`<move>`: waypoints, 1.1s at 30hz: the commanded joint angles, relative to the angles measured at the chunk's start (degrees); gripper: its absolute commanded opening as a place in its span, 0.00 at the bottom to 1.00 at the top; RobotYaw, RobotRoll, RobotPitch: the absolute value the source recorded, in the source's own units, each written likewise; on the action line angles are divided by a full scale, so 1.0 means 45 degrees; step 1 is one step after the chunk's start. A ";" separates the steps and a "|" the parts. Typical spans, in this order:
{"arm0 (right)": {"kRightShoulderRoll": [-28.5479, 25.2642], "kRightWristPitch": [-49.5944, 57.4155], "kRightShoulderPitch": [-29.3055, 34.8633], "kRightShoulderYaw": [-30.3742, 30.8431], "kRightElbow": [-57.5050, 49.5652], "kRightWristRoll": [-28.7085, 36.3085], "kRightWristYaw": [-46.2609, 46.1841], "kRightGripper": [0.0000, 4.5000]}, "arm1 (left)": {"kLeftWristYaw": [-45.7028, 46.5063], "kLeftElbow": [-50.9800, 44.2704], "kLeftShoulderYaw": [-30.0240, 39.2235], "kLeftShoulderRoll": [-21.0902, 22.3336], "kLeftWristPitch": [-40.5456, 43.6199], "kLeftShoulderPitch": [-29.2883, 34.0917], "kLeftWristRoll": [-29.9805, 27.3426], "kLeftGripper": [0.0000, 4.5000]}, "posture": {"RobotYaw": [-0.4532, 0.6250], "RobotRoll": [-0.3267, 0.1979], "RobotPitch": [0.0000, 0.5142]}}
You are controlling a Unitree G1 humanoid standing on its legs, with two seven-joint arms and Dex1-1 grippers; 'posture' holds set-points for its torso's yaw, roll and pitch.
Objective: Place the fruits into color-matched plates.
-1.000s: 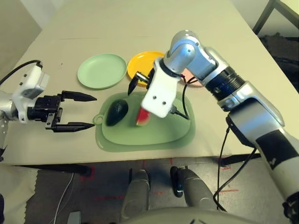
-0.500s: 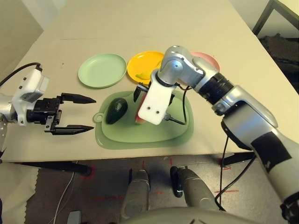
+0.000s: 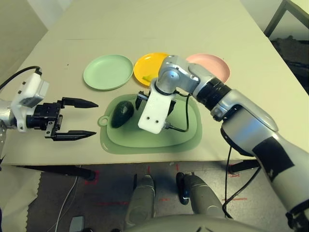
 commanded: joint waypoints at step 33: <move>-0.0139 -0.0552 0.0040 -0.0122 0.2011 -0.1192 -0.0261 0.49 | -0.0093 0.0458 -0.0054 -0.0664 -0.0242 -0.0953 0.0554 1.00 | 0.50 0.62 0.38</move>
